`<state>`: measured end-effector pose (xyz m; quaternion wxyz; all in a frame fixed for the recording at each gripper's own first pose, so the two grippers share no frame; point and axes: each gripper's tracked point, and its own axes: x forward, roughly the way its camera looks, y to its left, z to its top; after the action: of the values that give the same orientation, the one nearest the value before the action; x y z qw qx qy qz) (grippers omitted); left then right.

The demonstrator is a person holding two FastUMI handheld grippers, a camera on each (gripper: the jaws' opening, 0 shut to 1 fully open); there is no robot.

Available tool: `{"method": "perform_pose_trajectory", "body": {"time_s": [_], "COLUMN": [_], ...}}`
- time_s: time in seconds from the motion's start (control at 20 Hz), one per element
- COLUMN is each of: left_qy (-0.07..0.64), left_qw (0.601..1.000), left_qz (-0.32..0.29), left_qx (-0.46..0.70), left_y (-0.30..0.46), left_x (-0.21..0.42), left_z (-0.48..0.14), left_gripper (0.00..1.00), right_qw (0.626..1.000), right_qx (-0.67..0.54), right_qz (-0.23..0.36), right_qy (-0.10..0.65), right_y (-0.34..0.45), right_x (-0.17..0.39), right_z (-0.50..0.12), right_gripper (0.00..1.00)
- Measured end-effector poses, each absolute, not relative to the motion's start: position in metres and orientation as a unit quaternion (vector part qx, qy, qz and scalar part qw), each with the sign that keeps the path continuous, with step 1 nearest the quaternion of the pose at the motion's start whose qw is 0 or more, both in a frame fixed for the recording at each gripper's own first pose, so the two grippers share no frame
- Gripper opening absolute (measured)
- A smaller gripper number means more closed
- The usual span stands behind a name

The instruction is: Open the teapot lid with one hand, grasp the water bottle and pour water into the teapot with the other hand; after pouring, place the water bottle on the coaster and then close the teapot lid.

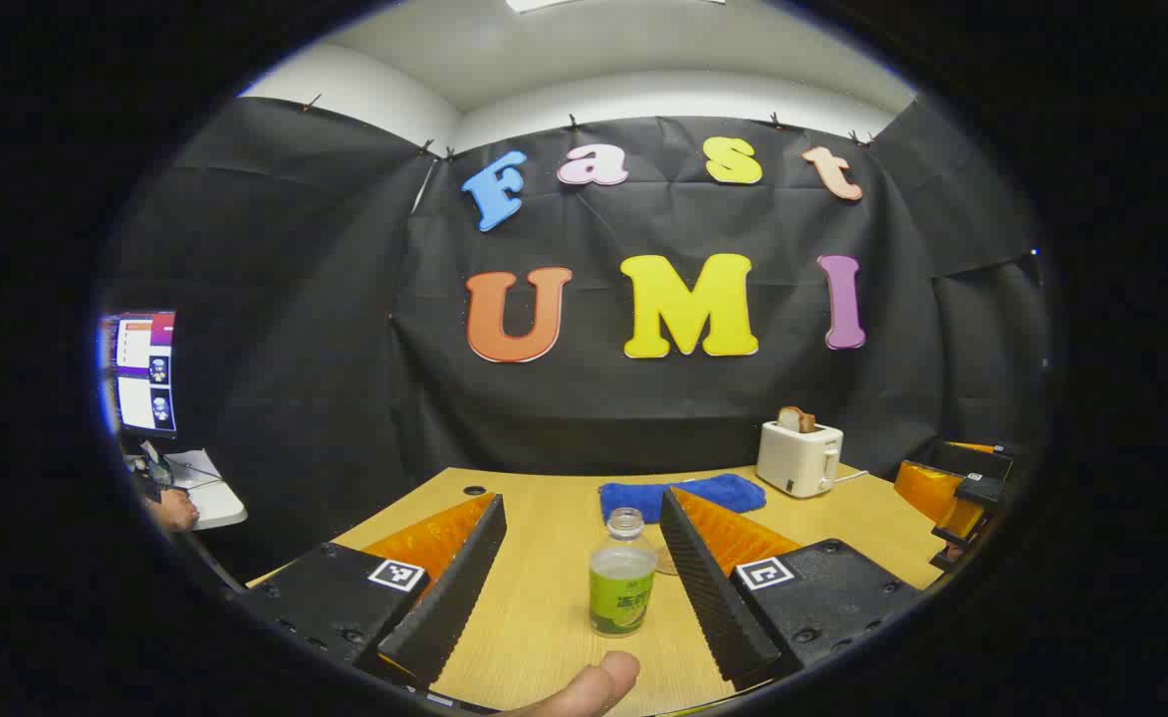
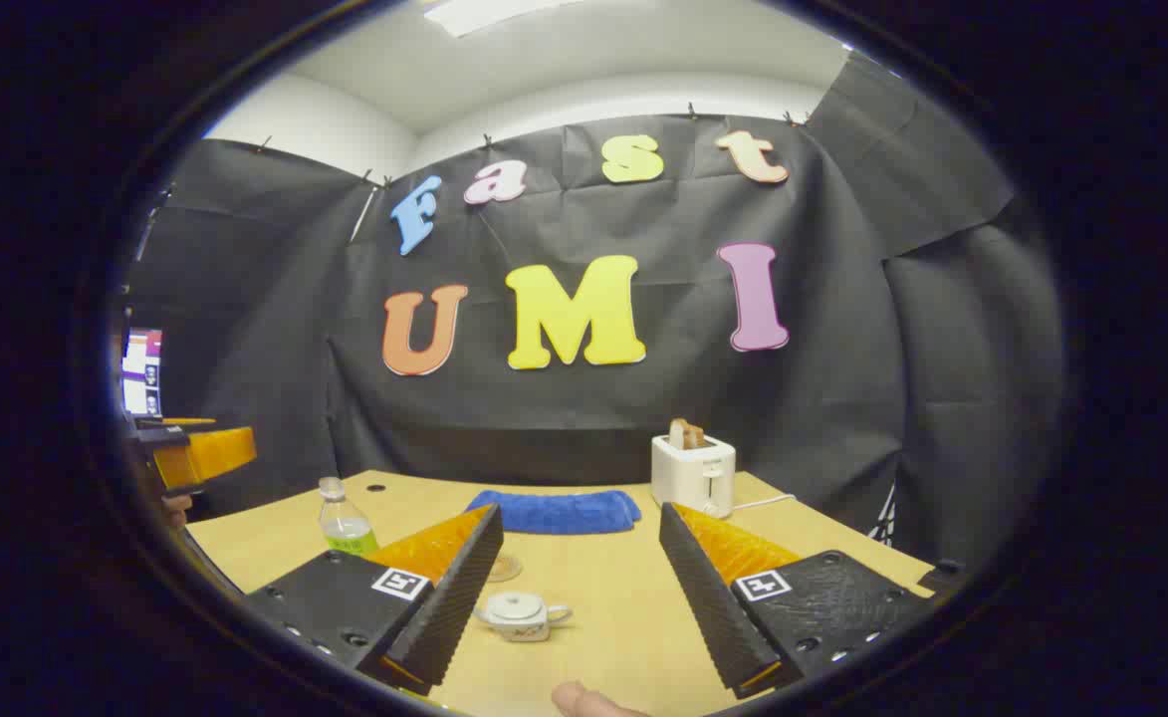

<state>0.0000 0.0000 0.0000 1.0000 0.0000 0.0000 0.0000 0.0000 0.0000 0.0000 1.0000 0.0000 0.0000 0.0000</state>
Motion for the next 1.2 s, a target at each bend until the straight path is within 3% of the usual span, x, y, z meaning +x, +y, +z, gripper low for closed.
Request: {"method": "perform_pose_trajectory", "body": {"time_s": [0.5,1.2], "left_qy": [0.025,0.029], "left_qw": [0.999,0.999], "left_qz": [0.017,-0.017], "left_qx": [-0.038,-0.011], "left_y": [0.025,-0.001], "left_x": [0.014,0.017], "left_z": [-0.016,-0.023], "left_gripper": [0.98,0.98], "right_qw": [0.998,0.992], "right_qx": [-0.026,-0.023], "right_qz": [-0.003,0.056], "right_qy": [0.052,0.111], "right_y": [-0.014,0.045], "right_x": [0.011,0.067], "right_z": [-0.038,-0.107], "right_gripper": [0.96,0.96]}}
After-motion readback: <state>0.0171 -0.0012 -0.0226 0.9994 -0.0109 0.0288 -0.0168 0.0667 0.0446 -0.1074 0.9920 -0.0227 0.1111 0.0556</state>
